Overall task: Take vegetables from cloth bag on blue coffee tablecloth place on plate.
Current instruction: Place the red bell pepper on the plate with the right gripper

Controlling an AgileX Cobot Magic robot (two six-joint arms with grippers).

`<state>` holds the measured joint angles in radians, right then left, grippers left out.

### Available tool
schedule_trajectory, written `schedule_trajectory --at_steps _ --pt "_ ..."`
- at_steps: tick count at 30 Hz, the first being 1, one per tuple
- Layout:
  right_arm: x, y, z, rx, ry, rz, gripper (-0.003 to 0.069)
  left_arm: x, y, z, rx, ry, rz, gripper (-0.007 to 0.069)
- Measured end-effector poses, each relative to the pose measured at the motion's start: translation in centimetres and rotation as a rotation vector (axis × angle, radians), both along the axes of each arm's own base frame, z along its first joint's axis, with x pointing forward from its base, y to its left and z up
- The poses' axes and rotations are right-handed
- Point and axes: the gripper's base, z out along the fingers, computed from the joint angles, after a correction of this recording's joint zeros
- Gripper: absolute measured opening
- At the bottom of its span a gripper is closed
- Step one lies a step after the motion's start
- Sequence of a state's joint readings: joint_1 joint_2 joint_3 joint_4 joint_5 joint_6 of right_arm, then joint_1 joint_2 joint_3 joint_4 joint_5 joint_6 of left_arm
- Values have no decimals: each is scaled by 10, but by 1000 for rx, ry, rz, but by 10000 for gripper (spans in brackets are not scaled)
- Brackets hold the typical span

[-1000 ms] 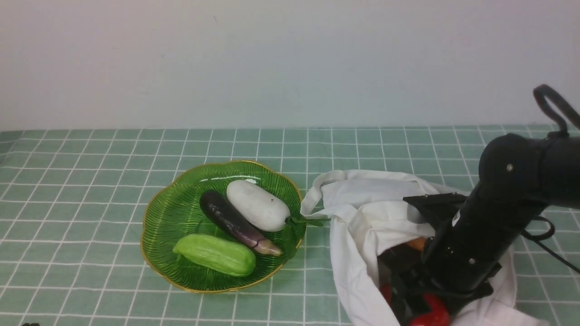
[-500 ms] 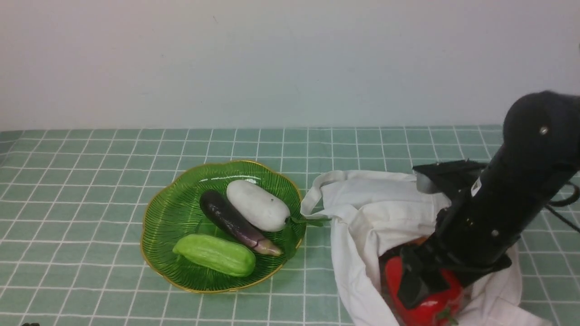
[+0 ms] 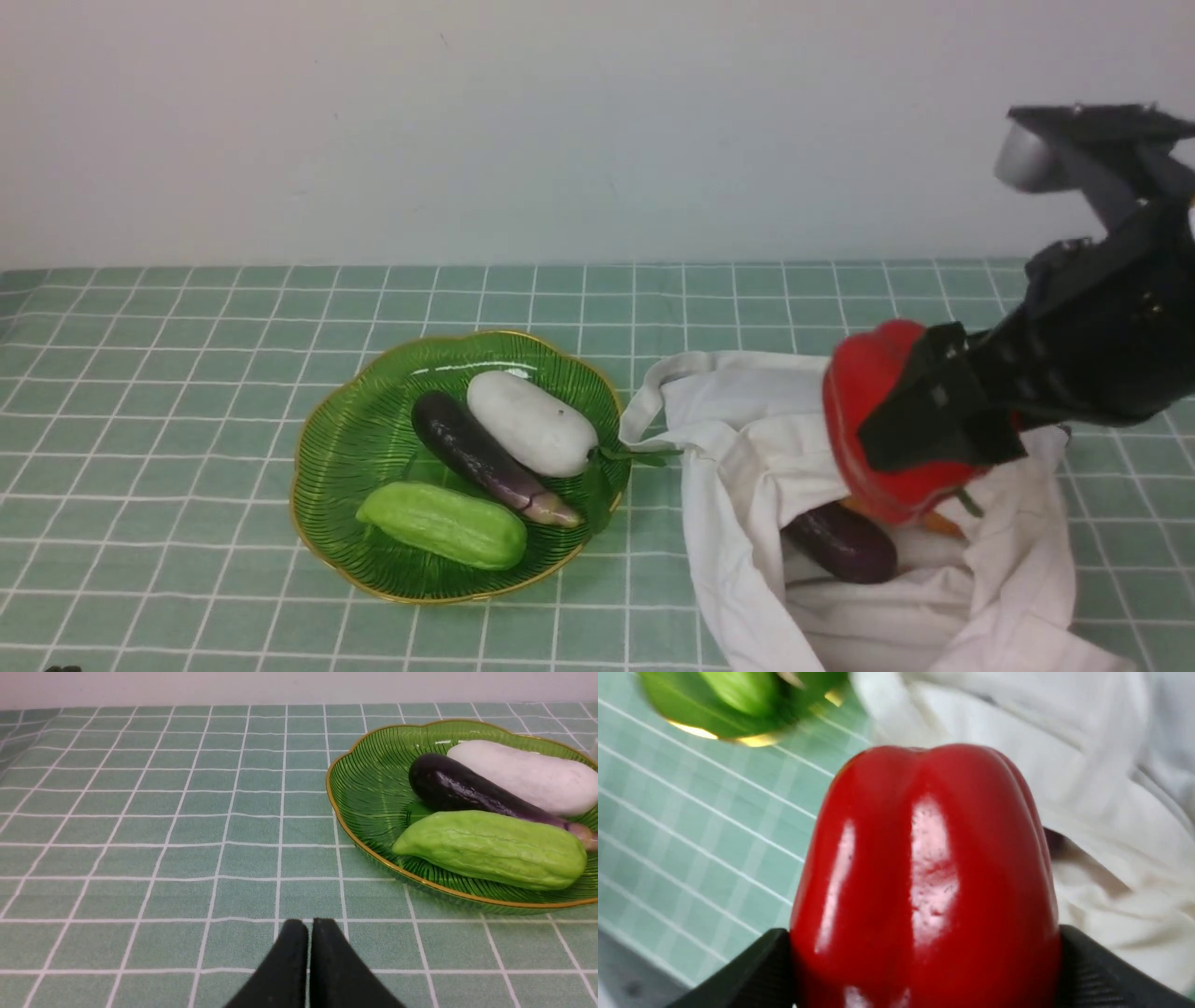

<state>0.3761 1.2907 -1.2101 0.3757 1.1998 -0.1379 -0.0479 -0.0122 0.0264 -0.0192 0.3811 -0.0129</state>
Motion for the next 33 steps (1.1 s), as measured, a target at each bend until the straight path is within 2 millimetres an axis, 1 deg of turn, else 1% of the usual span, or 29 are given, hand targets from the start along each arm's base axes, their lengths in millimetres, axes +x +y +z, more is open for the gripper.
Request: schedule_trajectory --at_steps 2,5,7,8,9,10,11,12,13,14,16,17,18,19,20,21,24,25,31,33 --pt "6 13 -1 81 -30 44 633 0 0 0 0 0 0 -8" --pt "17 34 -11 135 -53 101 633 0 0 0 0 0 0 -8" --pt "32 68 -32 171 -78 158 633 0 0 0 0 0 0 -8" --pt "35 78 -39 171 -80 178 633 0 0 0 0 0 0 -8" --pt "35 78 -39 171 -80 178 633 0 0 0 0 0 0 -8" --pt "44 97 -55 166 -107 199 633 0 0 0 0 0 0 -8" --pt "47 109 -62 165 -125 212 633 0 0 0 0 0 0 -8" --pt "53 122 -74 155 -139 232 633 0 0 0 0 0 0 -8" --pt "54 126 -75 154 -150 236 633 0 0 0 0 0 0 -8" --pt "62 149 -93 140 -189 266 633 0 0 0 0 0 0 -8" --pt "70 167 -108 129 -219 282 633 0 0 0 0 0 0 -8" --pt "71 172 -112 127 -227 289 633 0 0 0 0 0 0 -8" --pt "78 185 -124 118 -261 293 633 0 0 0 0 0 0 -8" --pt "82 192 -131 117 -279 290 633 0 0 0 0 0 0 -8" --pt "83 194 -132 117 -288 288 633 0 0 0 0 0 0 -8" --pt "89 202 -140 116 -309 280 645 0 0 0 0 0 0 -8" --pt "98 210 -156 108 -318 263 680 0 0 0 0 0 0 -8" --pt "101 211 -158 108 -324 256 685 0 0 0 0 0 0 -8" --pt "103 213 -158 110 -334 254 691 0 0 0 0 0 0 -8" --pt "104 212 -153 117 -335 258 691 0 0 0 0 0 0 -8"
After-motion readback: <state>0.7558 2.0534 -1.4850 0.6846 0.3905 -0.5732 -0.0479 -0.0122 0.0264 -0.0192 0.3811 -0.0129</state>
